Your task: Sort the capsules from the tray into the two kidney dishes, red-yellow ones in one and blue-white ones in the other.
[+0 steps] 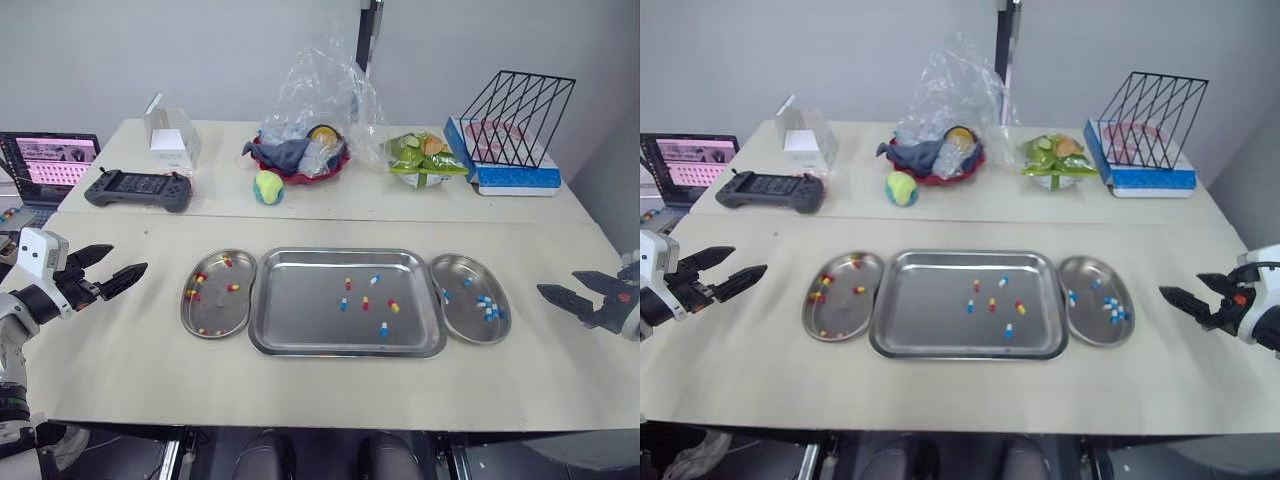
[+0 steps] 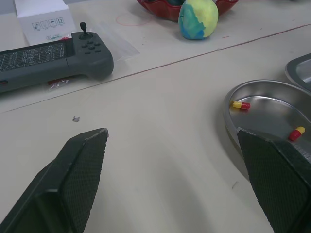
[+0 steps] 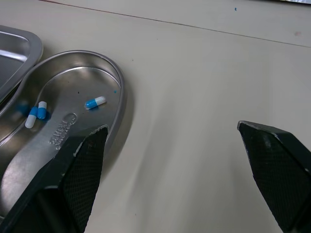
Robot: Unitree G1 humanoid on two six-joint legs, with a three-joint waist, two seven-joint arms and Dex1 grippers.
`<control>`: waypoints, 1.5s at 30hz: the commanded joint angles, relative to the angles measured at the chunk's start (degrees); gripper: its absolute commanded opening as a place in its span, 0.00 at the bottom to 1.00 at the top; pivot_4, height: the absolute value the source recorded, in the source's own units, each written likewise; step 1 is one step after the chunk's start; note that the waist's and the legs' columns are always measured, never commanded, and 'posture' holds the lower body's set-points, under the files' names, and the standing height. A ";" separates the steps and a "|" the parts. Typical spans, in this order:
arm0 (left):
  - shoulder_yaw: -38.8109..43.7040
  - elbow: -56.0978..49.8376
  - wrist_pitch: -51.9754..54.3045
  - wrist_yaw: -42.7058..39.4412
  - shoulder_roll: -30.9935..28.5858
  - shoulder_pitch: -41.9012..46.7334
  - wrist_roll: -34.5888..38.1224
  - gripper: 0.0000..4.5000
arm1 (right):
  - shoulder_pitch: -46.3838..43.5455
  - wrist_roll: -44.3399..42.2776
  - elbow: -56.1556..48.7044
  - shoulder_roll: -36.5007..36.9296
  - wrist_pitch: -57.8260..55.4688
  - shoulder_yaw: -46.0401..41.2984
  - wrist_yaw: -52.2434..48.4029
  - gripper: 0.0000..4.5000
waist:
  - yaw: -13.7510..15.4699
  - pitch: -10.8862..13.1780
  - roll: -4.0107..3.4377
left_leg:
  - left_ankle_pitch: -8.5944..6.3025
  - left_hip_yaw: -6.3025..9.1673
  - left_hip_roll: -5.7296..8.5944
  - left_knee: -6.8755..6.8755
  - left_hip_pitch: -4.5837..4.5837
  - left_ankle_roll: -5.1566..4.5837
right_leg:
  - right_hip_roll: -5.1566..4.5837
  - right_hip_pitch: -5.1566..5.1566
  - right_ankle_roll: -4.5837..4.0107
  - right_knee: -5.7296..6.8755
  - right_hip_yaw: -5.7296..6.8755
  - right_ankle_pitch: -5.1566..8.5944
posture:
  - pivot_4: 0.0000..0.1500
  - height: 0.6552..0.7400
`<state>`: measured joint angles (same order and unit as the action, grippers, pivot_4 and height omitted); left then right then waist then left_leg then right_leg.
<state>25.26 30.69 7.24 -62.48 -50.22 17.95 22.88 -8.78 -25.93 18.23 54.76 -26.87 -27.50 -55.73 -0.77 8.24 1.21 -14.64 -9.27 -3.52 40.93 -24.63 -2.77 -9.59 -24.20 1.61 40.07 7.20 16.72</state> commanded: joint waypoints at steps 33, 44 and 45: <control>-11.36 -39.67 21.70 -1.29 4.14 0.62 13.61 0.99 | 3.05 -13.60 -36.31 -0.51 -11.89 4.31 -4.53 1.00 | 0.59 0.03 0.06 | 0.00 0.05 0.00 0.01 -0.01 -0.01 | 0.12 0.06 0.05 -0.11 -0.09 -0.04 | 1.00 0.39; -4.26 -39.93 14.04 -1.68 1.41 -7.79 10.64 0.99 | -9.28 -4.64 -43.99 -16.56 -15.07 29.49 13.80 1.00 | -0.03 0.07 0.23 | 0.03 0.06 -0.16 -0.03 -0.11 0.06 | 0.29 -0.06 0.01 -0.21 -0.11 -0.06 | 1.00 0.39; -3.76 -40.05 13.85 -1.57 1.26 -8.53 10.66 0.99 | -9.41 -3.39 -43.89 -17.34 -14.54 30.56 14.68 1.00 | -0.03 0.07 0.23 | 0.03 0.05 -0.16 -0.05 -0.10 0.06 | 0.29 -0.07 0.01 -0.21 -0.10 -0.06 | 1.00 0.39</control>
<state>18.59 -8.16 22.30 -64.03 -47.82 9.94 33.37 -17.46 -31.97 -24.36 37.55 -42.70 2.05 -43.51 -0.80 8.31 1.44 -14.61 -9.23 -3.68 40.88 -24.74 -2.70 -9.31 -24.27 1.62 39.86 7.09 16.66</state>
